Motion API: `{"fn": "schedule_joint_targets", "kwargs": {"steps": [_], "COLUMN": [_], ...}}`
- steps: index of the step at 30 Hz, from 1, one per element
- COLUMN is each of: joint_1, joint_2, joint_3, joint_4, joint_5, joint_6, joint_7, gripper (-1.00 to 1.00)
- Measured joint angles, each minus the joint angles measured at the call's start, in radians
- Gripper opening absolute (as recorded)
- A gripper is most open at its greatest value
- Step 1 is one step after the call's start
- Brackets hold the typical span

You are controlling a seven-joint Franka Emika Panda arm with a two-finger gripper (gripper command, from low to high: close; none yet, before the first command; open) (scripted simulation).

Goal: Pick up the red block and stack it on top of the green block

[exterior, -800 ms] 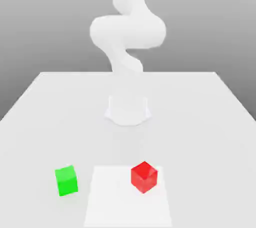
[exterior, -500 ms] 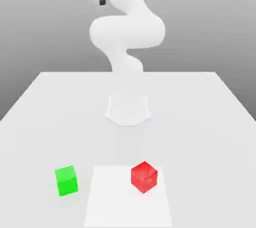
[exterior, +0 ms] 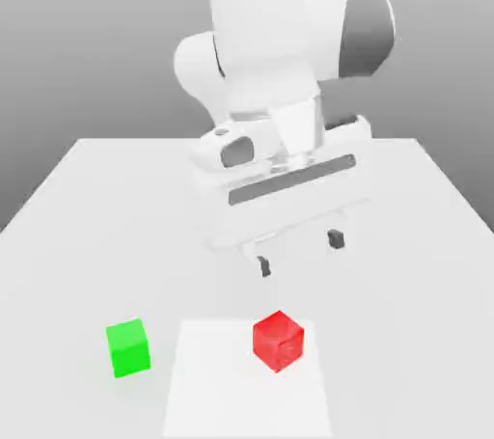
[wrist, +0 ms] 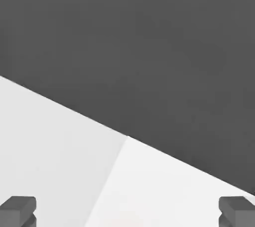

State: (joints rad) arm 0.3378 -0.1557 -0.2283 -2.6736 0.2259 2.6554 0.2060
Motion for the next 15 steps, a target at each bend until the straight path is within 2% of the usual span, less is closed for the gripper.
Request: {"fn": "schedule_joint_targets", "kwargs": {"steps": [4, 9, 15], "joint_1": [0.004, -0.010, -0.017], "joint_2": [0.072, 0.135, 0.183], "joint_3": [0.012, 0.015, 0.021], "joint_4": [-0.059, -0.125, -0.111], "joint_5": [-0.057, -0.208, -0.221], "joint_6": [0.061, 0.132, 0.174], "joint_7": [-0.023, 0.010, 0.003], "gripper": [0.00, 0.00, 0.00]}}
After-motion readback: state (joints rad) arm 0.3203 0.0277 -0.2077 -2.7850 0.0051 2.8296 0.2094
